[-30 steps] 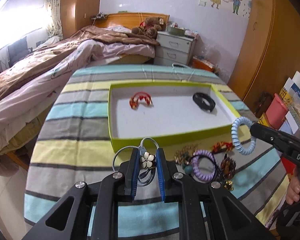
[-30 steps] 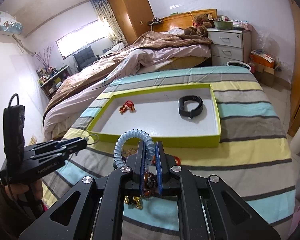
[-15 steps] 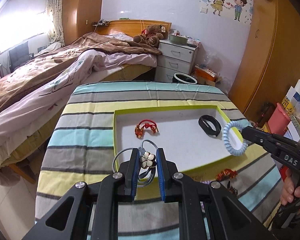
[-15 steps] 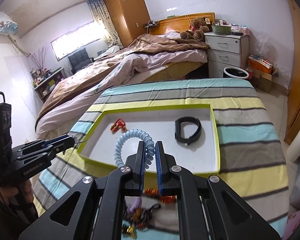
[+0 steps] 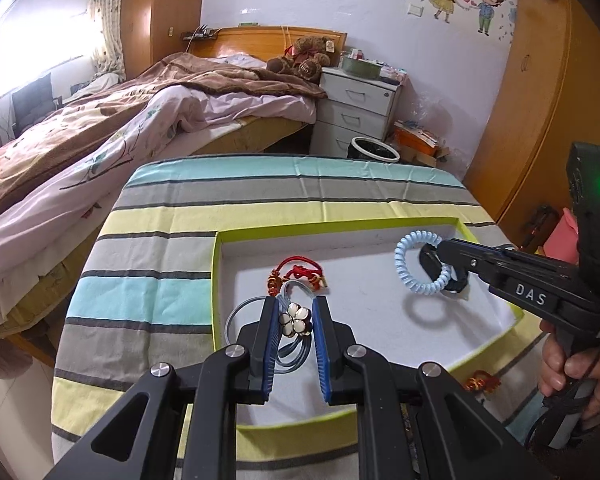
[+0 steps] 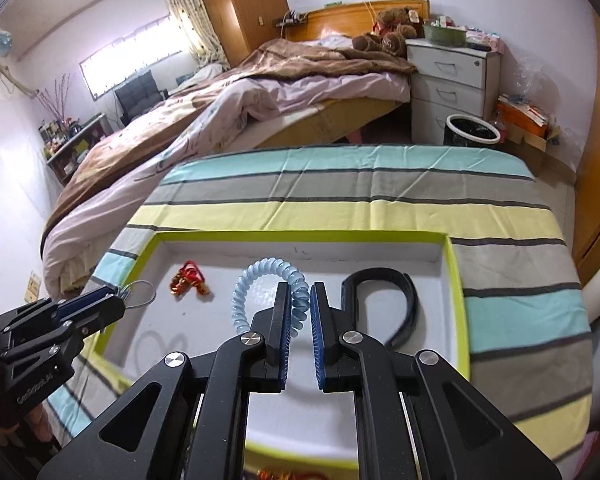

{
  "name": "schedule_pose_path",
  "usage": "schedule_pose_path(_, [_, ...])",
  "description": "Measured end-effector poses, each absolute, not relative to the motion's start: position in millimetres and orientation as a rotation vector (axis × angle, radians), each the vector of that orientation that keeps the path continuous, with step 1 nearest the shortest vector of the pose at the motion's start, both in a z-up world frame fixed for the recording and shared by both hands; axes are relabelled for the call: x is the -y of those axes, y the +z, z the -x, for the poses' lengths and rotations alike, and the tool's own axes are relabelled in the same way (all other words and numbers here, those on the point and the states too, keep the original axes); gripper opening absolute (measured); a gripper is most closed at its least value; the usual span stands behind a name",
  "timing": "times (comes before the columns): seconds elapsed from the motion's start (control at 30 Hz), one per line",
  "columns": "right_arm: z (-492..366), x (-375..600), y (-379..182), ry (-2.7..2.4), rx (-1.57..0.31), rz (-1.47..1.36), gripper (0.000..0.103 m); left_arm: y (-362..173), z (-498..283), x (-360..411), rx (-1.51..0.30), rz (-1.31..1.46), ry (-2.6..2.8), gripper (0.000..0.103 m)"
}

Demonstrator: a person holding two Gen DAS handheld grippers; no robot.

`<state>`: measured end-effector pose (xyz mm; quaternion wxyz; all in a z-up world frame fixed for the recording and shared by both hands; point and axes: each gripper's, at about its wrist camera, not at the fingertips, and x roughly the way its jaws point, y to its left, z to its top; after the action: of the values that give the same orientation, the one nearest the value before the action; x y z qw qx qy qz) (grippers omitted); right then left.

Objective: Organize jewelry
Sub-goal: 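Carry both hair ties into the green box and open both tools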

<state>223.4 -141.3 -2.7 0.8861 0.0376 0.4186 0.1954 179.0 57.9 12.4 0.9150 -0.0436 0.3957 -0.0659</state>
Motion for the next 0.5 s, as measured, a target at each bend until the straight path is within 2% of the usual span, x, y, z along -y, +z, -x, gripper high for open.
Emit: schedule_pose_path(0.5, [-246, 126, -24, 0.408, -0.939, -0.024, 0.01, -17, -201, -64, -0.881, 0.115, -0.131, 0.017])
